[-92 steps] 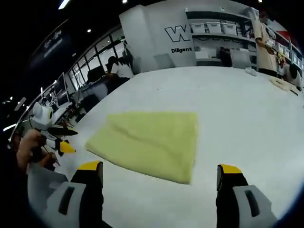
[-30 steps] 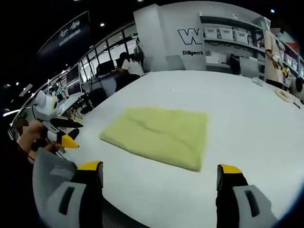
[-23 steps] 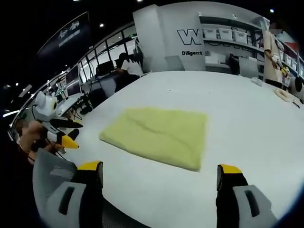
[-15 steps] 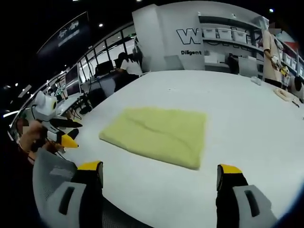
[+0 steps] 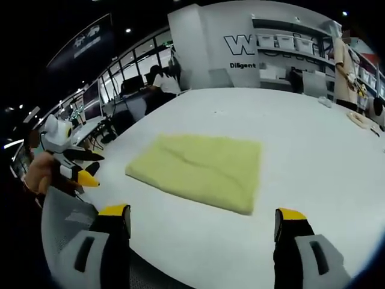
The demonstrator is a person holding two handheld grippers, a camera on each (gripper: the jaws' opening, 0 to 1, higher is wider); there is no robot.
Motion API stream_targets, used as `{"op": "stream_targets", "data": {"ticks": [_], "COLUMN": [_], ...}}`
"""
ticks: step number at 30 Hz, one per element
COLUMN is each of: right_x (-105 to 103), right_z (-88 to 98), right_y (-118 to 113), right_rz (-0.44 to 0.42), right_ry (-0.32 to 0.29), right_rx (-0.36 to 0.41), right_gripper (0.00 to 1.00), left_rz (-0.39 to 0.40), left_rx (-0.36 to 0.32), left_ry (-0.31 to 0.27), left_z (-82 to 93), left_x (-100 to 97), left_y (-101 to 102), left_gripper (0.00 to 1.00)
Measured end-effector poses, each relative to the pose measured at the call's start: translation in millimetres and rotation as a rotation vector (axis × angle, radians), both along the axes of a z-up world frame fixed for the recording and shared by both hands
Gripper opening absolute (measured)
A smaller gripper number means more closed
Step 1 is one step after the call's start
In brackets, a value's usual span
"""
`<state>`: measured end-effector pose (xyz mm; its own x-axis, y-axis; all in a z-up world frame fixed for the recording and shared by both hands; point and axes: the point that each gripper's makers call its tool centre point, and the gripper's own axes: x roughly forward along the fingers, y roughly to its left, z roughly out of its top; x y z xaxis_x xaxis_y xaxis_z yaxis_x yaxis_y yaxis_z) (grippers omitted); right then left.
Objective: Fold the garment on the visible template until the final outline fits inside the template.
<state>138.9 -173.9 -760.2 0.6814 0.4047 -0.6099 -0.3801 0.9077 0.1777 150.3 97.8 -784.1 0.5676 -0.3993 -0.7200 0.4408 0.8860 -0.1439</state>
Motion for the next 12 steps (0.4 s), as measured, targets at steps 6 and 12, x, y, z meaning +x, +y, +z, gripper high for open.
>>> {"op": "stream_targets", "data": {"ticks": [6,12], "right_x": [-0.4,-0.6], "right_z": [0.0,-1.2], "right_y": [-0.3,-0.9], "right_rz": [0.002,0.001], "right_ry": [0.002,0.009], "right_rx": [-0.004,-0.008], "right_gripper": [0.99,0.99], "left_rz": [0.001,-0.002], "left_rx": [0.002,0.005], "left_ry": [0.001,0.005], "left_z": [0.2,-0.4], "left_x": [1.0,-0.1], "left_y": [1.0,2.1], "left_gripper": [0.97,0.97]}}
